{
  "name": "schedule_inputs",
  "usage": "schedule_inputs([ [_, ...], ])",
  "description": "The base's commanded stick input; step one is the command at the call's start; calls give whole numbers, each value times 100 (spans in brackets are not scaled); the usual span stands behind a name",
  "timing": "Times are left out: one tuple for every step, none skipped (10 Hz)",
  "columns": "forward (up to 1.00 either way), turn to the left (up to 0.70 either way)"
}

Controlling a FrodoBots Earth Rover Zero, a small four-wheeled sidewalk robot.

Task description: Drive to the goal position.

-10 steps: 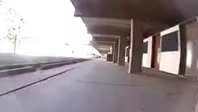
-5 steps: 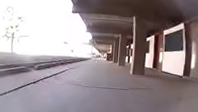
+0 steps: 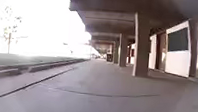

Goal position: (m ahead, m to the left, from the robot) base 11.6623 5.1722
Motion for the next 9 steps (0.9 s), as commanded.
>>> schedule_inputs([
  [70,0],
  [70,0],
  [70,0],
  [70,0],
  [70,0],
  [70,0],
  [70,0],
  [70,0],
  [70,0],
])
